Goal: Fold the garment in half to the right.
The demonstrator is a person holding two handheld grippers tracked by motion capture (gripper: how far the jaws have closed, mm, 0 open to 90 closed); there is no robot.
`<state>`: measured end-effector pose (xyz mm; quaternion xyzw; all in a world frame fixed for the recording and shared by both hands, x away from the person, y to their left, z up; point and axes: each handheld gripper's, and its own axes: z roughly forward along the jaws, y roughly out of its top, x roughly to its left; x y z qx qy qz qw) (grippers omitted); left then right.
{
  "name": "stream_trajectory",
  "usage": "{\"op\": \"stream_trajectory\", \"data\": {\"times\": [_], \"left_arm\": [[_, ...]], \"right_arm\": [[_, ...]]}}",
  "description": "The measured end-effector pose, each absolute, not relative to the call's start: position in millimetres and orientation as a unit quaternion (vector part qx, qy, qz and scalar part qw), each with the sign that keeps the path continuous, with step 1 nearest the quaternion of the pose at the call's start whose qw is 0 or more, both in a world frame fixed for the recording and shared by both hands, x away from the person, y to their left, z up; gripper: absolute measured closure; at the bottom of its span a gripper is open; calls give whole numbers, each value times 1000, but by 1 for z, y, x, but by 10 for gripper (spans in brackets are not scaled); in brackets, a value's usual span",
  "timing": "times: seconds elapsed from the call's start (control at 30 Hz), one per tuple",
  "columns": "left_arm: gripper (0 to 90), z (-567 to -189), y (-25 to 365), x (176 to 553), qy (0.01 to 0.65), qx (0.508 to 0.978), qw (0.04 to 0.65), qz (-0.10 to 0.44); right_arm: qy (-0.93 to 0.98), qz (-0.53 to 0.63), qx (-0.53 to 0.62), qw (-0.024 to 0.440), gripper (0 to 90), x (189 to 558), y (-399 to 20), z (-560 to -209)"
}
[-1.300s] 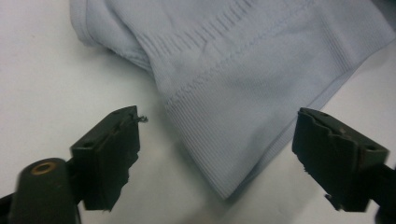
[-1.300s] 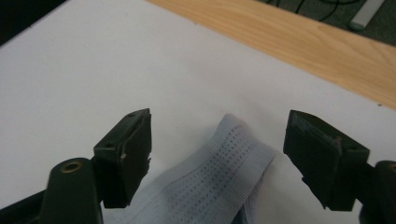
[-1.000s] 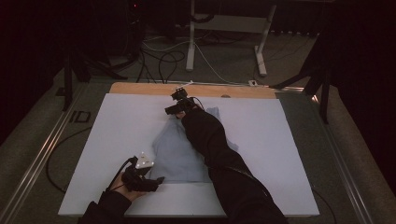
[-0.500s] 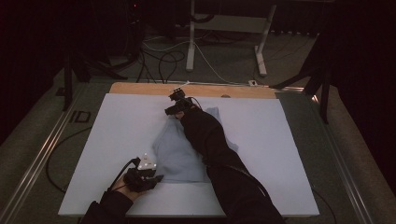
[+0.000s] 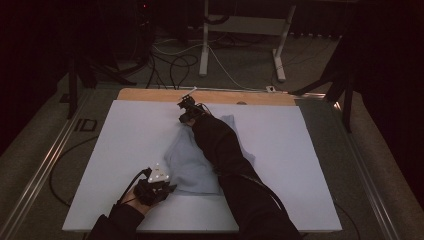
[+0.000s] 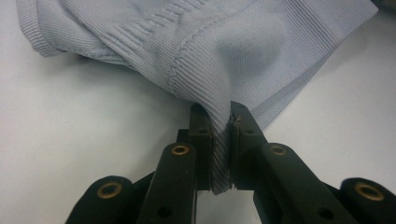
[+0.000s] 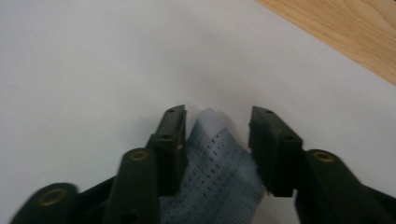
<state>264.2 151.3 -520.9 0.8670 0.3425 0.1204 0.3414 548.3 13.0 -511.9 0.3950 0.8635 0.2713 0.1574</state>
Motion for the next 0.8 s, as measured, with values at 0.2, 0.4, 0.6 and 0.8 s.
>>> {"op": "stream_trajectory", "data": {"times": [0.2,0.4,0.6,0.8], "left_arm": [[829,-521,151,265,341,867,343,119],[834,-520,150,265,333,873,338,111],[836,-519,148,264,322,877,338,110],[837,-515,147,264,313,878,344,111]], "right_arm": [[879,255,367,164,776,547,18,-514],[888,252,347,164,870,545,16,-502],[892,266,330,158,870,542,12,-495],[894,275,321,151,872,539,8,-491]]}}
